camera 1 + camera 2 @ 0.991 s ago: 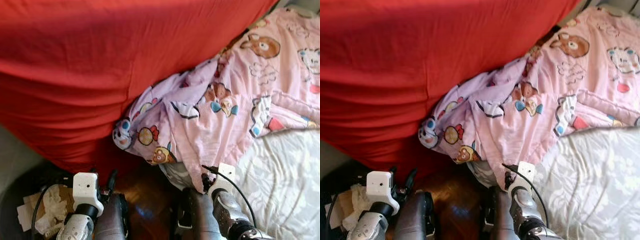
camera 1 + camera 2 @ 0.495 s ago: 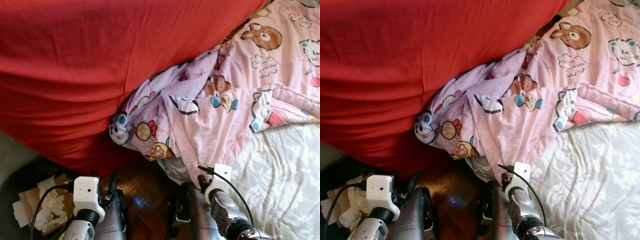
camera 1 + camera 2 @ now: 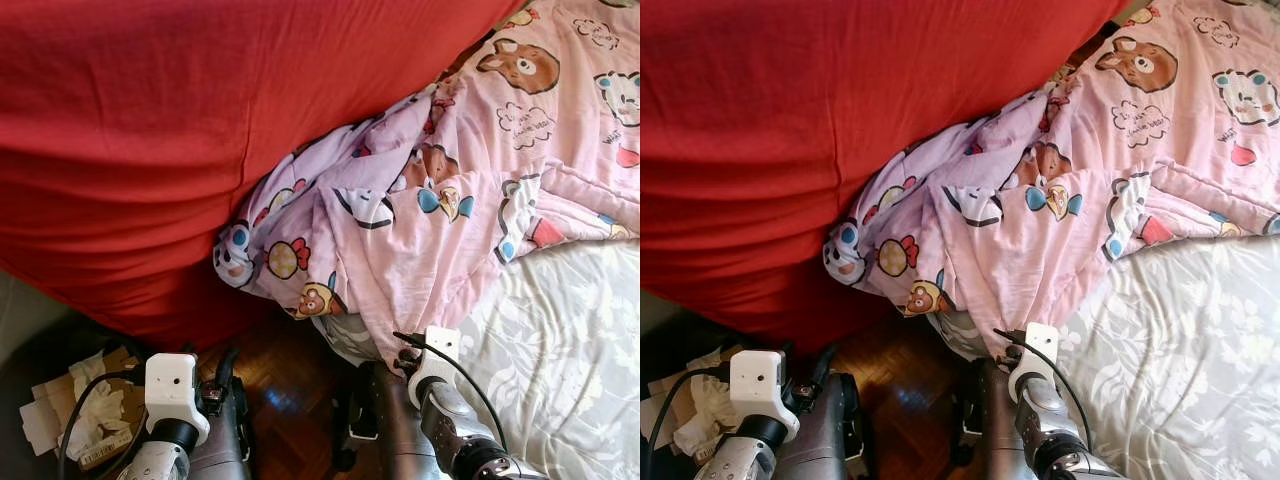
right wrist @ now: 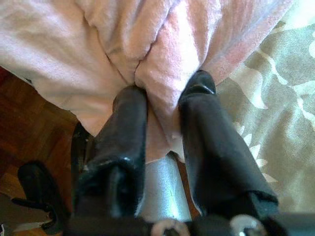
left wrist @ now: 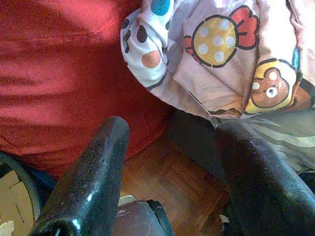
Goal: Clean up the room
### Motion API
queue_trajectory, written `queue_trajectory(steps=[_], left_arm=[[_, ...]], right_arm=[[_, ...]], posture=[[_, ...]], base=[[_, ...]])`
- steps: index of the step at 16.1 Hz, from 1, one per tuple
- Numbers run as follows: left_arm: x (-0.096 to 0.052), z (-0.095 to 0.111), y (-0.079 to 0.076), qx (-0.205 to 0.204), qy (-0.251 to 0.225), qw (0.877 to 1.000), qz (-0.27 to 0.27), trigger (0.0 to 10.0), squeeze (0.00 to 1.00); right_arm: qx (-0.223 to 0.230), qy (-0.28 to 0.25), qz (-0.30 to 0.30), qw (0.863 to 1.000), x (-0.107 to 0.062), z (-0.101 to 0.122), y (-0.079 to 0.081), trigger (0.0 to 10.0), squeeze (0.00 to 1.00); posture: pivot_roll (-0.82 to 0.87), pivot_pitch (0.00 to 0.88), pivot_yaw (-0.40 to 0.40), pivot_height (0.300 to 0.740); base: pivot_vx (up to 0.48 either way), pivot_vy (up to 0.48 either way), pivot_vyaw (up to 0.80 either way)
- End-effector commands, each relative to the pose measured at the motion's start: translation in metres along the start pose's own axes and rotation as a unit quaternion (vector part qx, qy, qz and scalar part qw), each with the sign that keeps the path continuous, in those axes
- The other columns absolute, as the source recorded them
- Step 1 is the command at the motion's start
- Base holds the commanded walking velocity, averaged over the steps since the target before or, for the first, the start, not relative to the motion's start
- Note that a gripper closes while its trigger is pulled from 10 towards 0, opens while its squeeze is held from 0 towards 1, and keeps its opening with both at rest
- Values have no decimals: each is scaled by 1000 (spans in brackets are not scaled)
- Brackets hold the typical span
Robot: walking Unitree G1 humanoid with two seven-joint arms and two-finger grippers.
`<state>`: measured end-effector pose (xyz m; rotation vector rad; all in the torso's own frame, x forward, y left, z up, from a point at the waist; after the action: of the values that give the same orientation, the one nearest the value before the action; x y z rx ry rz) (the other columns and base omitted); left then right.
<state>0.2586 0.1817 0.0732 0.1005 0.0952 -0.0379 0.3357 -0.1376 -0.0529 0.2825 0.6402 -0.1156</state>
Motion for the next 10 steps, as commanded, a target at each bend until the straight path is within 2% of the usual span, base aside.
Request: queue_trajectory(steps=[1, 9, 10], left_arm=[[-6, -10, 0, 5, 22, 1000, 3, 10000, 0], [-6, -10, 0, 5, 22, 1000, 3, 10000, 0], [4, -18, 6, 10, 29, 999, 11, 10000, 0]], right_arm=[[-1, 38, -9, 999, -4, -26, -8, 0, 0], [-1, 38, -9, 999, -4, -26, -8, 0, 0], [12, -9, 15, 1000, -3, -7, -8, 0, 0]], posture=[[124, 428, -126, 617], [124, 428, -126, 617], [102, 289, -115, 617]], base=[[0, 0, 0], [0, 0, 0], [0, 0, 0]])
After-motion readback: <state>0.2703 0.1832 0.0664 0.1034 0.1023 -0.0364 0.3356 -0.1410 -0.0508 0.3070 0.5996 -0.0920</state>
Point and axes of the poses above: a point about 5 cm out from each wrist's last joint towards the gripper, its own x axis pointing out of the wrist towards the gripper, its own z axis along the axis of the wrist's last joint, y = z × x, the point moved 6 cm from there along x, pointing out of the wrist towards the gripper, and after that the axes turned 5 degrees about x, right-handed, at the moved point
